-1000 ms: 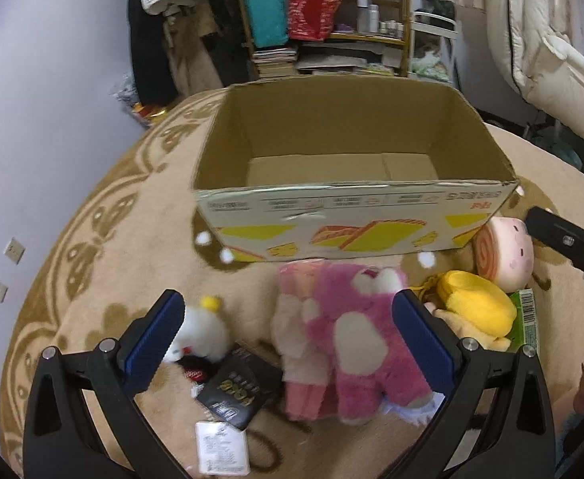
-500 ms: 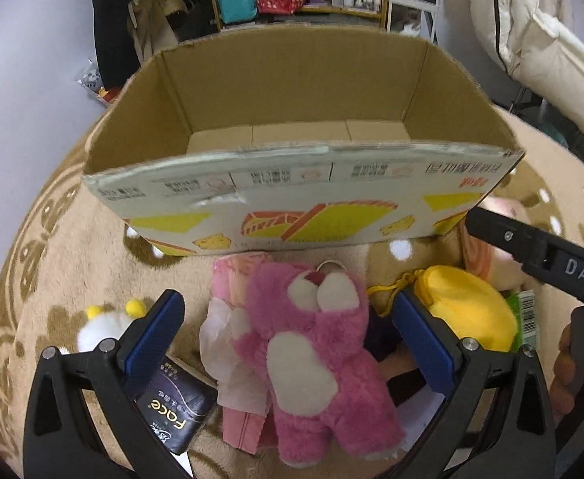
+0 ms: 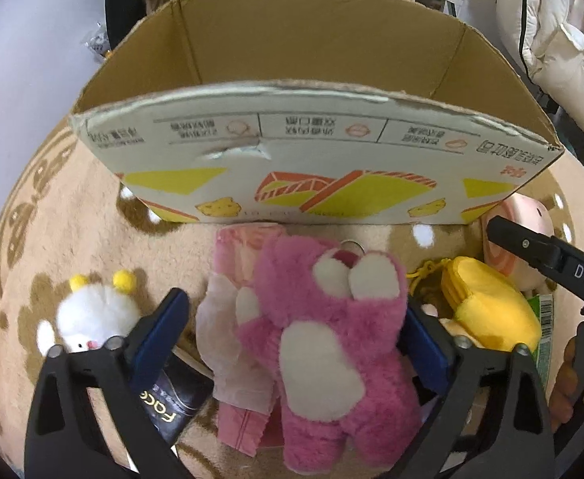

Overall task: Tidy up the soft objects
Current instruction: 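Grasp the pink marshmallow plush with the right tool while the left tool grasps the pink bear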

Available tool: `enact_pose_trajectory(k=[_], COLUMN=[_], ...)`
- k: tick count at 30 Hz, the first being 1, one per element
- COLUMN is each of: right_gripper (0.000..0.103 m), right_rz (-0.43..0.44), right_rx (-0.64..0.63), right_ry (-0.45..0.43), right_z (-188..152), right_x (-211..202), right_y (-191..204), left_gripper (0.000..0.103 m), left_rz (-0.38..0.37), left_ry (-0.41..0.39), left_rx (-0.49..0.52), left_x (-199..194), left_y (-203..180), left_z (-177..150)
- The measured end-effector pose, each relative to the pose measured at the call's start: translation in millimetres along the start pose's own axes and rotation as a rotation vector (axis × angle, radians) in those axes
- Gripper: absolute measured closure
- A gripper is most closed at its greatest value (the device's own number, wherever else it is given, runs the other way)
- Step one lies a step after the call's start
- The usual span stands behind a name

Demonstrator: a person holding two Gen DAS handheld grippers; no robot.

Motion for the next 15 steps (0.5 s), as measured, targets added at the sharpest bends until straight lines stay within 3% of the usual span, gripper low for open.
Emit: enact_pose_trajectory(k=[8, 12, 15], right_gripper=[0.028, 0.03, 0.04], right_rz=[-0.021, -0.021, -0.021], right_rx=[-0.021, -0.013, -0.01], right_ry=[-0.004, -0.007, -0.009], right_z=[-2, -3, -3], right_x=[2, 1, 0], right_y=[4, 4, 2], left_gripper=[0.027, 0.028, 0.028], left_rz=[-0.051, -0.044, -0.037], left_ry=[-0.005, -0.002, -0.003], left_rx=[-0.031, -0.016, -0.007], left_x=[-1, -5, -12], left_y=[11, 15, 15], left_z=[-4, -6, -14])
Point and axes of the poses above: each gripper's, at about its wrist camera, not at the fingertips, and x roughly the way its jaws point, y to its left, z to its top, the point moved 5 cm from there along x, roughly the way its jaws point, and after that the axes turned 10 degrees about -z, right-handed, at the moved point
